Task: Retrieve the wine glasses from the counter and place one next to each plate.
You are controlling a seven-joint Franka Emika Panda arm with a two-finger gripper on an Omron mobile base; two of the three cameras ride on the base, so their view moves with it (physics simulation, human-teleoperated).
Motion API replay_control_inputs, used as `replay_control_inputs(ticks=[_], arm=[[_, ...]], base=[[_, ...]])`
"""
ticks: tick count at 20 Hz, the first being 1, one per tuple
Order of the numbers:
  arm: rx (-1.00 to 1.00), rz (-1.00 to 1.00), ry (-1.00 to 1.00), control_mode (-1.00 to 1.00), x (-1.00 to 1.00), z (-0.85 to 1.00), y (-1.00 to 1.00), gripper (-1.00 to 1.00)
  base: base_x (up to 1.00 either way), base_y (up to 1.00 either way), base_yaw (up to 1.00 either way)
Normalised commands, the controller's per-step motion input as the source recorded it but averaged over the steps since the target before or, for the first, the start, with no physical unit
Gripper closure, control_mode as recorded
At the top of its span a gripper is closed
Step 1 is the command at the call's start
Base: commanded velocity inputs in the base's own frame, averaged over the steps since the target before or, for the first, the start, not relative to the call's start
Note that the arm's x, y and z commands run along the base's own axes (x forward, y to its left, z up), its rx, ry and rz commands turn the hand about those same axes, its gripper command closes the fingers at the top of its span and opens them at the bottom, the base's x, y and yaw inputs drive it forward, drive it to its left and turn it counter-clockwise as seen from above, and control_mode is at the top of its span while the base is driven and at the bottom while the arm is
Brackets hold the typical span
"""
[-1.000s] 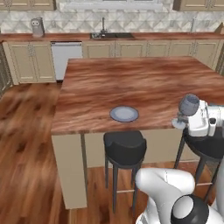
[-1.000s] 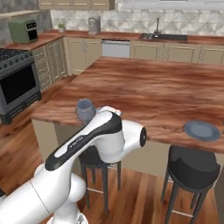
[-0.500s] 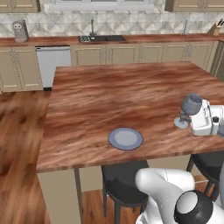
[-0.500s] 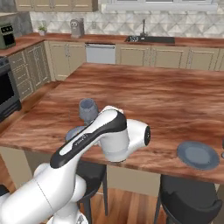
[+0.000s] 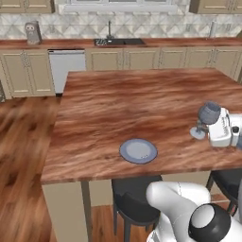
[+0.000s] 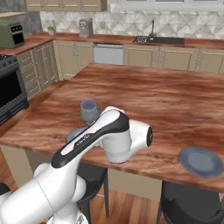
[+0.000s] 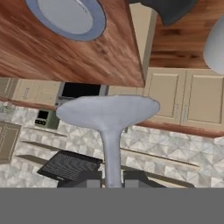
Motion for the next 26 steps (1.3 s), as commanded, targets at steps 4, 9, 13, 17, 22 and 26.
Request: replay_control_inputs(ticks=[4,9,13,17,22,26], arm=[[0.0,0.0,0.0,1.0,0.0,0.0,0.0,1.0],[0.0,0.0,0.0,1.0,0.0,0.0,0.0,1.0],[0.0,0.11,0.02,-1.0,0.66,-0.29,0.0,1.0],[0.0,0.14,0.0,-1.0,0.7,-0.49,0.0,1.0],[0.0,0.1,0.0,-1.0,0.6,-0.46,0.0,1.0],[0.0,0.01,0.02,-1.0,0.75,-0.49,-0.01,1.0]], base=[[0.36,-0.32,0.33],[0.47,-0.15,0.29],[0.2,0.0,0.04],[0.0,0.0,0.0],[0.0,0.0,0.0],[0.0,0.0,0.0]])
